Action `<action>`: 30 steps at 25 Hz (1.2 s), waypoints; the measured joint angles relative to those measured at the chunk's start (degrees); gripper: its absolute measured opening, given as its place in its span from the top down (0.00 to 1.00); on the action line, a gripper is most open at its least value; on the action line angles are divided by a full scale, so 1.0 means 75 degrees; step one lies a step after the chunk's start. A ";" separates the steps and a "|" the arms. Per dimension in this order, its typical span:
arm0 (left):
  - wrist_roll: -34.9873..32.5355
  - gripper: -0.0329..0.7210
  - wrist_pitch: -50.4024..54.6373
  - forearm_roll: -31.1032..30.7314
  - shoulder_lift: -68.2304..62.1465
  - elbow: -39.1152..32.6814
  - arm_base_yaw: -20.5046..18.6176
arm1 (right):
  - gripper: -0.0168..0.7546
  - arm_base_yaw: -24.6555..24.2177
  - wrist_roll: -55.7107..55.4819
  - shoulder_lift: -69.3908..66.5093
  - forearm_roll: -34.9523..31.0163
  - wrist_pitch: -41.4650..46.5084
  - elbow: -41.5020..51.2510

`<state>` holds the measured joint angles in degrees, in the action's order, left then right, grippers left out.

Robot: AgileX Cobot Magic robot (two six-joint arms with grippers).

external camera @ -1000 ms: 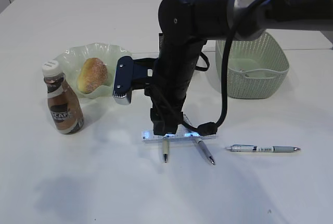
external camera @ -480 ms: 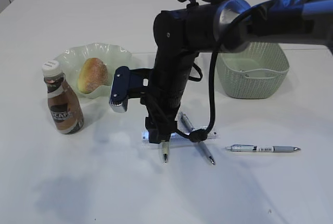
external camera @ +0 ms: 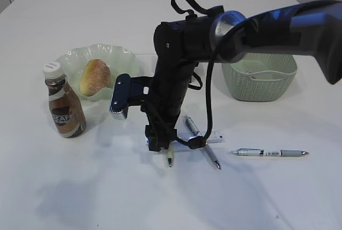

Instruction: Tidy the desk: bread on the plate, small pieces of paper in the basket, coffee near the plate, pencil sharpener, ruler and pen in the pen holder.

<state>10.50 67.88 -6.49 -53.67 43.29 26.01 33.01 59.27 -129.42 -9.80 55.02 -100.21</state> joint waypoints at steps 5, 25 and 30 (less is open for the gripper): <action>0.0000 0.36 0.0000 0.0000 0.0000 0.0000 0.0000 | 0.37 -0.0030 0.0013 -0.0059 0.0000 -0.0016 0.0000; 0.0000 0.36 0.0000 0.0000 0.0000 0.0000 0.0000 | 0.36 -0.0075 0.0013 -0.0307 0.0027 -0.0204 -0.0005; 0.0000 0.36 0.0000 0.0000 0.0000 0.0000 0.0000 | 0.36 -0.0075 0.0013 -0.0321 0.0027 -0.0290 -0.0005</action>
<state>10.50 67.88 -6.49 -53.67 43.29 26.01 32.45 59.37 -131.83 -9.60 52.85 -100.25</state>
